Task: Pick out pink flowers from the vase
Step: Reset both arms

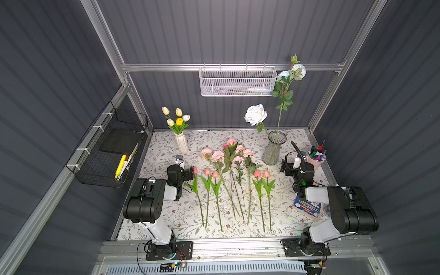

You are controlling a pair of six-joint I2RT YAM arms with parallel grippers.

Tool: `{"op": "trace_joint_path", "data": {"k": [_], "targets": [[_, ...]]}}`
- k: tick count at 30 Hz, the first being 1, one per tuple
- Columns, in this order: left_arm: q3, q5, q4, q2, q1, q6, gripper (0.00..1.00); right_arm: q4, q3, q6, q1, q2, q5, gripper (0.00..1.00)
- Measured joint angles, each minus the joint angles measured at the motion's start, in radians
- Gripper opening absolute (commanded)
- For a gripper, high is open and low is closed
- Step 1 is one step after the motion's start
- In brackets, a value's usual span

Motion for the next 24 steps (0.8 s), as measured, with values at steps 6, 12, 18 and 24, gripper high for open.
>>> {"op": "trace_joint_path", "data": {"k": [6,12,18,24], "targets": [[0.0,-0.003,-0.001,0.0,0.0,-0.003,0.99,-0.003,-0.002,0.001,0.0,0.0,-0.006,0.99],[0.0,0.001,-0.008,0.0,0.0,-0.006,0.99,-0.003,-0.002,0.002,0.0,0.0,-0.006,0.99],[0.0,0.049,-0.007,0.0,0.0,0.002,0.99,-0.004,-0.002,0.002,0.0,0.0,-0.006,0.99],[0.0,0.062,-0.007,0.0,0.0,0.002,0.99,-0.004,-0.002,0.002,0.0,0.0,-0.006,0.99]]}}
